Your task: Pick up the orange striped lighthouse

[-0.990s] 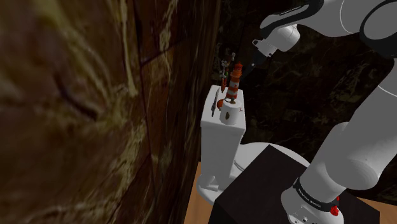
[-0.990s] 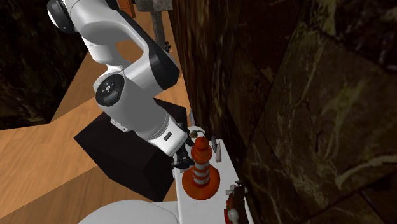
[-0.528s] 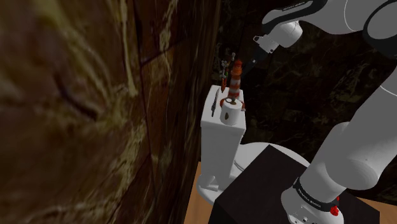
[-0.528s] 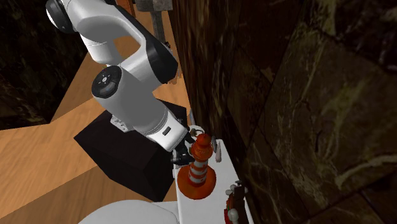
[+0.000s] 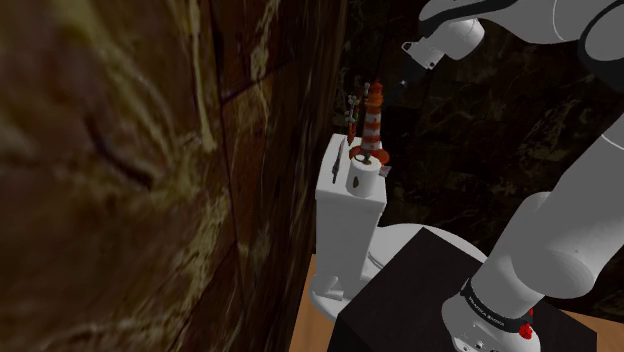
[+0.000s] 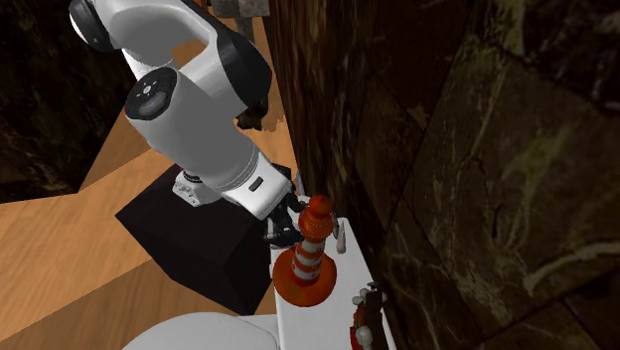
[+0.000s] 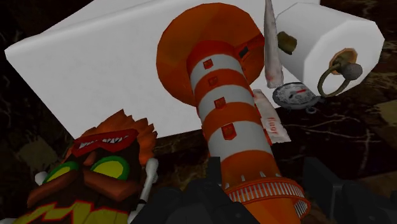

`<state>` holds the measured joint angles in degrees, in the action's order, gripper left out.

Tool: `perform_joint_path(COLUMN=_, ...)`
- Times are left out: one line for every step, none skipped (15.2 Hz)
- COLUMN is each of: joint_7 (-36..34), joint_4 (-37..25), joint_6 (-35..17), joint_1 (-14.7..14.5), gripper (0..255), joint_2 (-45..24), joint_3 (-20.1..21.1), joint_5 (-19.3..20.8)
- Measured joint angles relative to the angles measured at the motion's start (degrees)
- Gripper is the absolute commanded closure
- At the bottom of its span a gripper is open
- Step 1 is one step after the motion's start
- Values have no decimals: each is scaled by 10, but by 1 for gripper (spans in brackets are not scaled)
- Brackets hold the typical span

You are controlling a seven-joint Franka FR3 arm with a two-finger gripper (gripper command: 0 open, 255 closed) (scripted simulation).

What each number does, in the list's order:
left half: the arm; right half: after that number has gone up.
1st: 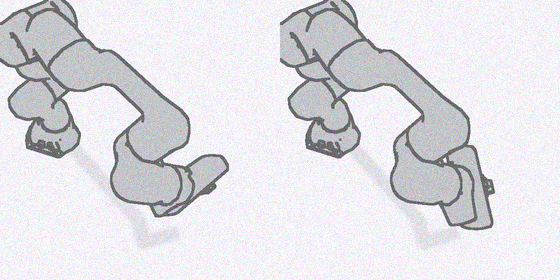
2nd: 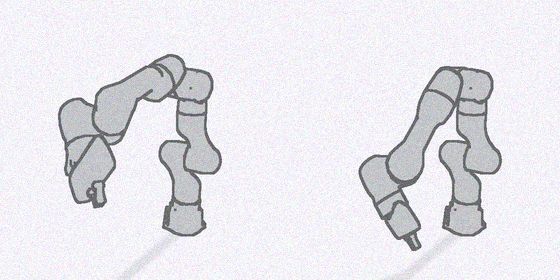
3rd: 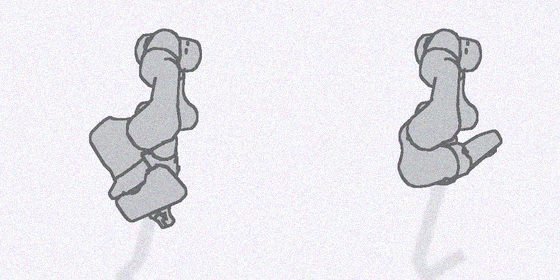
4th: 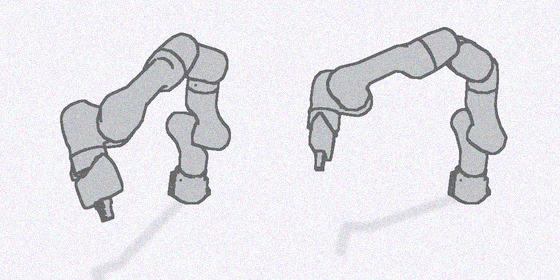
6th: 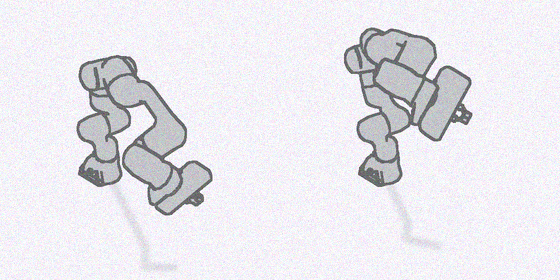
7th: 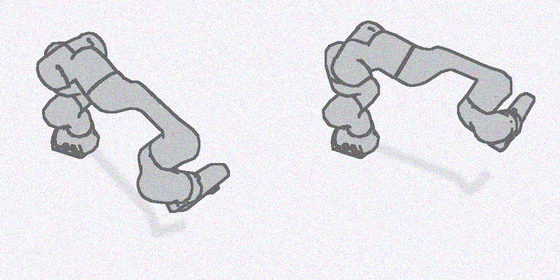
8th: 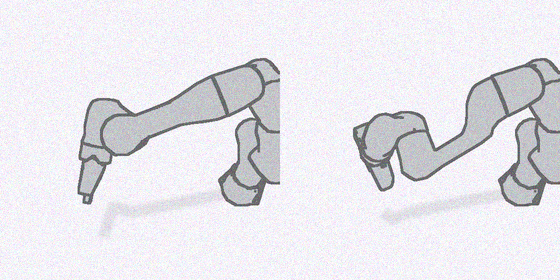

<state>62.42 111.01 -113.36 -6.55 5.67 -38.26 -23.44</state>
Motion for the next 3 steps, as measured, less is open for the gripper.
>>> perform_joint_path(joint_7=-3, joint_4=-5, joint_6=6, joint_1=0, gripper=255, joint_2=1, joint_3=0, joint_5=2)
perform_joint_path(joint_7=-6, joint_4=-11, joint_6=12, joint_1=0, gripper=255, joint_2=2, joint_3=0, joint_5=3)
perform_joint_path(joint_7=-8, joint_4=-17, joint_6=17, joint_1=0, gripper=255, joint_2=1, joint_3=0, joint_5=4)
